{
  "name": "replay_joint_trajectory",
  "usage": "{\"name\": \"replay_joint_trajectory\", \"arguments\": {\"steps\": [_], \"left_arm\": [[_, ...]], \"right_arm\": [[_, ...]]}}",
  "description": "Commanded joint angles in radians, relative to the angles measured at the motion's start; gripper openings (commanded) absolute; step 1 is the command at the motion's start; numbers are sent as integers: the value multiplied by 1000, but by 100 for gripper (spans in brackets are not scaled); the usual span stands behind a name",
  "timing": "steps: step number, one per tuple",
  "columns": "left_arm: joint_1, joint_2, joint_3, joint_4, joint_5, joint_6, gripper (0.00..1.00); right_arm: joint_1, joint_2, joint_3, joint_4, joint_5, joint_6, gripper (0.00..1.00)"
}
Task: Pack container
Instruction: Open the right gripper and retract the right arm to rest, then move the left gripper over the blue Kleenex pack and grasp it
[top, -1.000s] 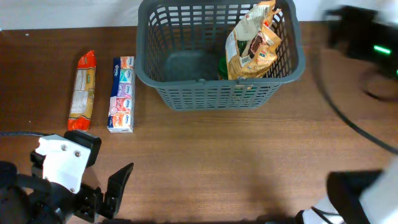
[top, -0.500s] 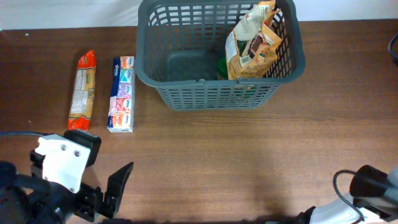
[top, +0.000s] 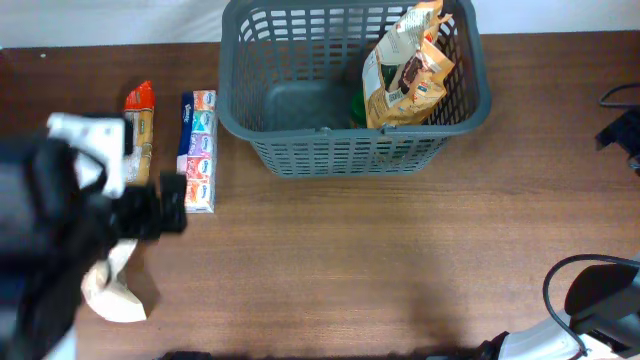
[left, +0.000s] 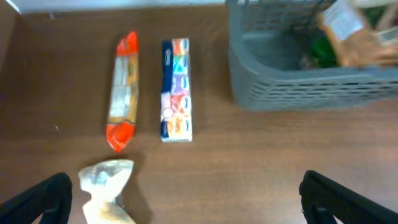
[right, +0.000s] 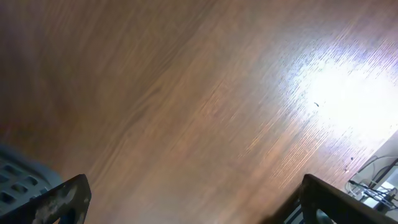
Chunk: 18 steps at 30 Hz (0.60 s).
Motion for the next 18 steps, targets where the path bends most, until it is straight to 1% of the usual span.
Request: {"name": "replay_joint_trajectory", "arguments": {"steps": [1,3,5,8,11,12,15,18], "left_arm": [[23,169,4,6,-23,-89,99],[90,249,4,22,13,-90,99],[137,284,4,37,46,-89,99],[242,363,3,86,80,-20,99],[319,433,3,93,217,103,99],[328,460,2,96,245,135,99],[328,519,-4,111,241,188,99],[328,595,-32,160,230,196,99]], "right_arm": [[-6,-15,-3,1,-1,11,99],[-6,-15,-3,1,-1,11,99],[-6,-15,-3,1,-1,11,99],[-6,-15,-3,1,-1,11,99],[-6,-15,-3,1,-1,11,99],[-6,-15,-3,1,-1,11,99],[-6,-15,-3,1,-1,11,99],[-6,-15,-3,1,-1,11,99]]}}
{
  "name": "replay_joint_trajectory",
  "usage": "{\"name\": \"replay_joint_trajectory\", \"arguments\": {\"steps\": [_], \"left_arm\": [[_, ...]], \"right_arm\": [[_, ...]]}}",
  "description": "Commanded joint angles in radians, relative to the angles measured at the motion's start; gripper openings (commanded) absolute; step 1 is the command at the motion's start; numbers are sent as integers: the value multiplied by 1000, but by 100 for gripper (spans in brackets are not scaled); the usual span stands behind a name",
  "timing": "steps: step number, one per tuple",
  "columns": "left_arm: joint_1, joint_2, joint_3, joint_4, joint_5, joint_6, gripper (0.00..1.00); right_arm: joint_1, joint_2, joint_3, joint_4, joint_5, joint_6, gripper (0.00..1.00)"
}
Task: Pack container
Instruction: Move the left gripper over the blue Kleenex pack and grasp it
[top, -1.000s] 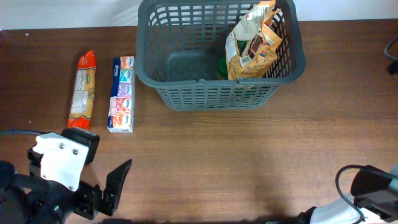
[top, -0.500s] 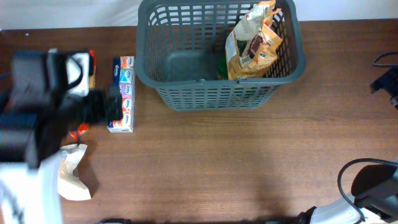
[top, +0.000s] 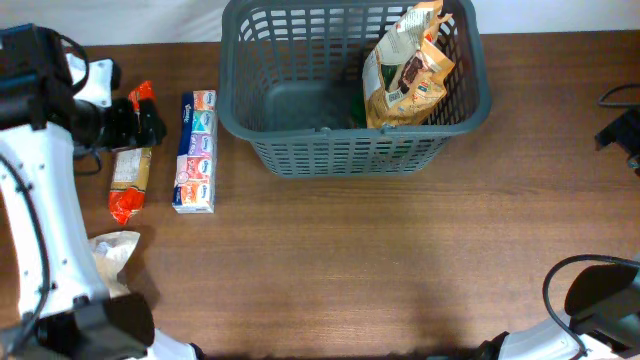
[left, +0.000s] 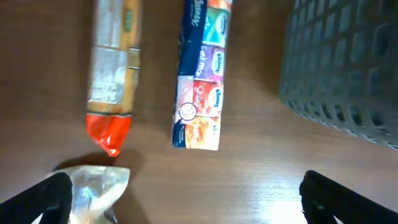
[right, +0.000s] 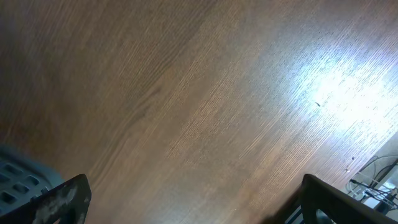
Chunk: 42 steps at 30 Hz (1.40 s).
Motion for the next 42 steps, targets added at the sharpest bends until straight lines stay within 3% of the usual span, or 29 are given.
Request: {"name": "replay_joint_trajectory", "arguments": {"steps": [1,6,16,31,42], "left_arm": [[2,80,-24,38,24,51,99],[-10,183,-24,86,-21,47,99],[-193,397,-24,184,-108,50,99],[-192,577,-25,215,-142,50,99],[-192,599,-56,264,-138,47,99]], "right_arm": [[-6,-15,-3,0,2,9,99],[-6,-15,-3,0,2,9,99],[-6,-15,-3,0,2,9,99],[-6,-15,-3,0,2,9,99],[-6,-15,-3,0,2,9,99]]}}
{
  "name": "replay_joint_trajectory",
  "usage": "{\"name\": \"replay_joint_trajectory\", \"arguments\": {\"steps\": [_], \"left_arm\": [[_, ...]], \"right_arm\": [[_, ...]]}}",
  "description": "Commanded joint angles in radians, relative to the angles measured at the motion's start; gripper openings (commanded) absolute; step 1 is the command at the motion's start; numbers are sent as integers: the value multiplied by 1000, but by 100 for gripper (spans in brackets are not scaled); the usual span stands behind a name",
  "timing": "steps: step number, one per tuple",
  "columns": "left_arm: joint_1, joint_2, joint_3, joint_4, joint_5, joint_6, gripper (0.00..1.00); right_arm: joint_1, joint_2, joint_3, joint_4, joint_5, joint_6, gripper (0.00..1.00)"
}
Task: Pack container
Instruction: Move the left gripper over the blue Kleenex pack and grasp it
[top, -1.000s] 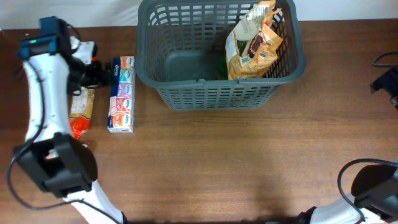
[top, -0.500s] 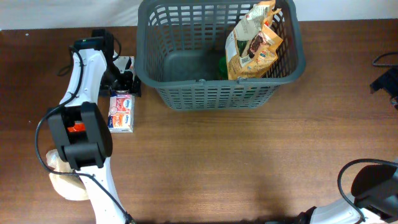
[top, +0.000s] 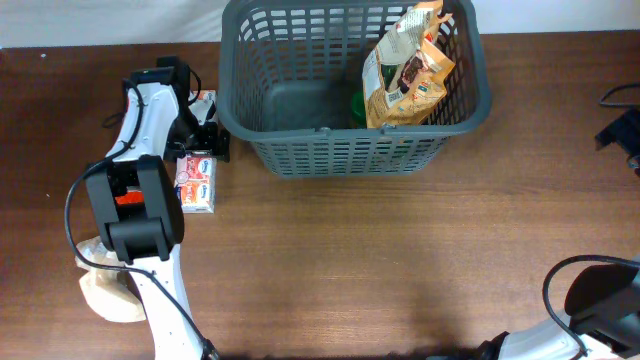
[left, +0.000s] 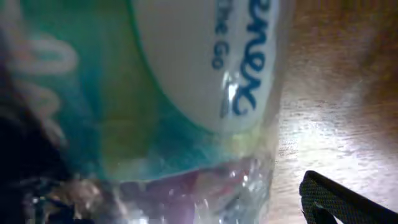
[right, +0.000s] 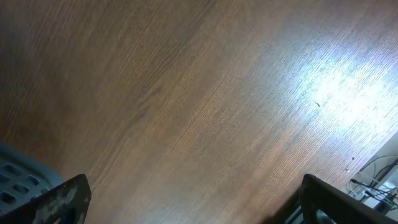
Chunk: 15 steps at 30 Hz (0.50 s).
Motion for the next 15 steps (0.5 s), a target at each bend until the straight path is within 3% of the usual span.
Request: {"name": "replay_joint_trajectory", "arguments": {"steps": [1,10,11,13,15], "left_arm": [[3,9,-33,18,-3,11,99],[3,9,-55,35,-4,12,99],[3,9,-55,36,-5,12,93],[2,9,-55,37,-8,12,57],[2,9,-55,37,-22,12,33]], "right_arm": [[-6,-15,-3,0,2,8,99],[-6,-15,-3,0,2,8,99],[-6,-15,-3,0,2,8,99],[-6,-15,-3,0,2,8,99],[-6,-15,-3,0,2,8,99]]}}
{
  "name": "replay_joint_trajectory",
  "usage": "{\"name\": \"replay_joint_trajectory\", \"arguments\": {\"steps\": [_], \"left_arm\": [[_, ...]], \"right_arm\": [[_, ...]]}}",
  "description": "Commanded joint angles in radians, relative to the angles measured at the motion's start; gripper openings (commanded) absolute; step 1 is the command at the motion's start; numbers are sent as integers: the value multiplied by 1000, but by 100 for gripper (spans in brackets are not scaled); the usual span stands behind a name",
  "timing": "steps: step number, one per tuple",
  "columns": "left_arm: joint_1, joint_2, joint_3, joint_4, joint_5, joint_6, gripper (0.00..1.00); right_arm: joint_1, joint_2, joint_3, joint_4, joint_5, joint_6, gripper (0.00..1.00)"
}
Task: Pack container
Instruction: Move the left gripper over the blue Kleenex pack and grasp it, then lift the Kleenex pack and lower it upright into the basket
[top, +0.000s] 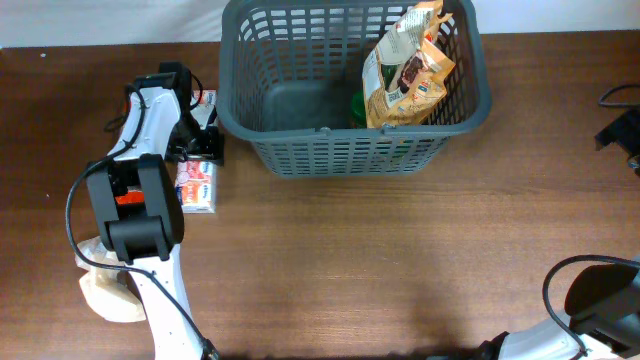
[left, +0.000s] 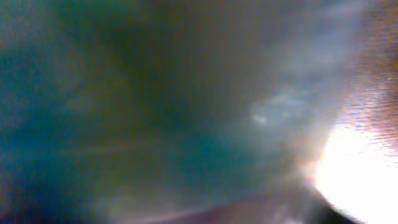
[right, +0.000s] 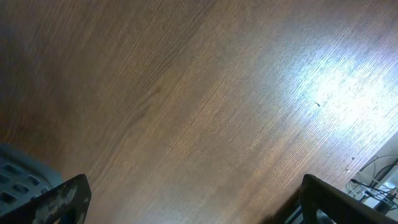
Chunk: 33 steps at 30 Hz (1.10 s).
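Note:
The grey basket (top: 340, 155) stands at the back with a brown snack bag (top: 408, 68) leaning in its right end. Left of it lies the long colourful tissue pack (top: 197, 186). My left gripper (top: 201, 146) is down on the pack's middle. The pack (left: 155, 112) fills the left wrist view as a teal blur, and only a dark finger corner (left: 339, 214) shows far to the right, so the jaws stand wide. My right gripper (right: 196, 202) hangs open over bare wood with nothing between its fingers.
A crumpled white bag (top: 108, 295) lies at the front left beside my left arm's base. Something green (top: 357, 105) sits low in the basket next to the snack bag. A basket corner (right: 12, 171) shows in the right wrist view. Cables lie at the right edge (top: 620, 95).
My left gripper has come closer onto the tissue pack: its print was readable in the wrist view, now it is a blur. The right arm has not moved.
My left gripper was first high over the front left, open, with the cracker pack, tissue pack and white bag below. Then it was over the cracker pack at the far left. Then it was close above the tissue pack, and now it is right on it.

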Motion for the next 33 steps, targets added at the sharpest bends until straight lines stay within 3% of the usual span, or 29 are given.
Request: {"name": "replay_joint_trajectory", "arguments": {"steps": [1,2,3,12,15,20,24,27,33], "left_arm": [[2,9,-10,2,-24,9,23],[2,8,-10,2,-38,8,3],[3,8,-7,-2,-47,2,2],[15,-43,210,-113,-67,-74,2],[47,-153,383,-158,-68,-144,2],[52,-352,518,-180,-55,-176,2],[-10,-565,530,-167,-51,-168,2],[-143,-735,530,-81,-7,-168,2],[-337,-763,528,59,128,-169,2]], "right_arm": [[-6,-15,-3,0,2,8,99],[-6,-15,-3,0,2,8,99],[-6,-15,-3,0,2,8,99],[-6,-15,-3,0,2,8,99],[-6,-15,-3,0,2,8,99],[-6,-15,-3,0,2,8,99],[-6,-15,-3,0,2,8,99],[-6,-15,-3,0,2,8,99],[-6,-15,-3,0,2,8,99]]}}
